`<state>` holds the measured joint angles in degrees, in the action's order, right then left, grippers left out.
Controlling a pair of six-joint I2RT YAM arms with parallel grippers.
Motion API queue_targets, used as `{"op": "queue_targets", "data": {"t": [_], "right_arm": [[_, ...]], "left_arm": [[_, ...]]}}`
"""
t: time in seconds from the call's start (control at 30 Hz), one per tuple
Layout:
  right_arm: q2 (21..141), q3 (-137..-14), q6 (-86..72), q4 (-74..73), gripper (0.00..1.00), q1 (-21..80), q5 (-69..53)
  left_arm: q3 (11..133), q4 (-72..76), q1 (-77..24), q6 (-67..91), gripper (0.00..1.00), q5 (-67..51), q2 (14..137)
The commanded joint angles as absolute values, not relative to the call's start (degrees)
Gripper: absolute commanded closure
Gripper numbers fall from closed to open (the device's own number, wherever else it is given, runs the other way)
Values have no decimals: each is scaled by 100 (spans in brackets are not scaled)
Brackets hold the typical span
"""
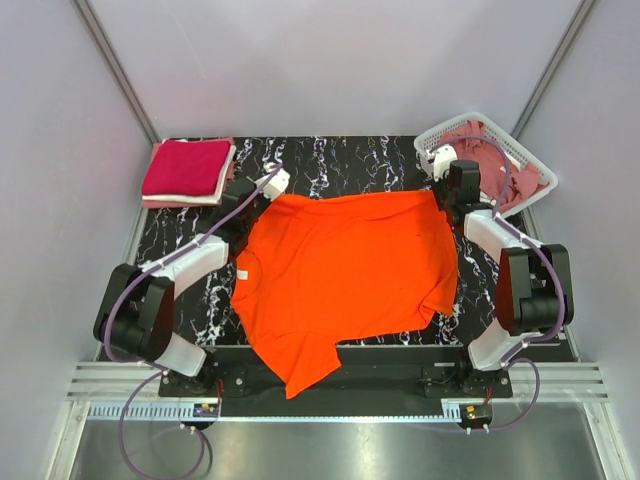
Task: Fold and stack the t-shirts
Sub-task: Fold the tshirt
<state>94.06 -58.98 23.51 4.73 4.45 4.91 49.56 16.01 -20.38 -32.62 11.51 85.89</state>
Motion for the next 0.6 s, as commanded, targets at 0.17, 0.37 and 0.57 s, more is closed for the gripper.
{"op": "queue_targets", "data": {"t": [0.17,0.37,0.57], "right_arm": [[9000,-5521,2426,685,100,448,316],[8982,-5221,2443,809,100,466,580],[9210,-5124,2575,870,100,527,869]], "left_arm": [[4878,203,-2171,-2752,100,1846,7867],[4720,-272,-2250,-2277,100,1547,7480],[4649,-843,-2522,-2127,100,1248,7436]]}}
